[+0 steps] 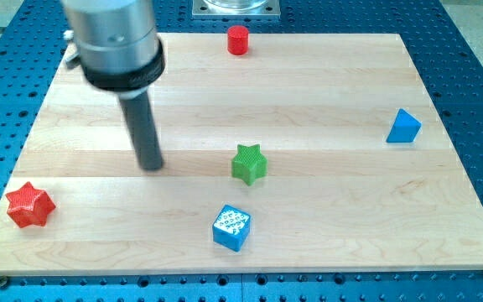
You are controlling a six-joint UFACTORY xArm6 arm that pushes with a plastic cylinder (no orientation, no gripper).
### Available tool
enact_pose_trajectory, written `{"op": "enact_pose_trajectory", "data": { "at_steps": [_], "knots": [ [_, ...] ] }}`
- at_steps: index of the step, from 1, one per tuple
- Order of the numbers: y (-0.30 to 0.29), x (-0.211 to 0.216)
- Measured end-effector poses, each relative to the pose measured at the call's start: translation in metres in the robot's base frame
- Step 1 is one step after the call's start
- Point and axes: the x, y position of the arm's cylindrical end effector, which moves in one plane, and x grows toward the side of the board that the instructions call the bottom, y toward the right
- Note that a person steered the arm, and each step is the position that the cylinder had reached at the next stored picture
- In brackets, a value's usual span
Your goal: Move the green star to the bottom right side of the green circle
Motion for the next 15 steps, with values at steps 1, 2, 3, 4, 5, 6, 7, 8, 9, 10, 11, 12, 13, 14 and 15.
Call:
{"op": "enact_pose_trajectory", "data": {
  "at_steps": [1,2,3,4,5,6,7,8,9,10,11,12,13,14,15],
  "knots": [
    [0.078,0.024],
    [0.147,0.024],
    [0.147,-0.022],
    [0.139,-0.093],
    [0.137,-0.134],
    [0.142,-0.137],
    [0.142,-0.137],
    [0.142,-0.136],
    [0.134,-0.133],
    [0.073,-0.132],
    [0.084,-0.137],
    [0.174,-0.136],
    [0.176,-0.162],
    [0.048,-0.171],
    [-0.023,-0.169]
  ]
}}
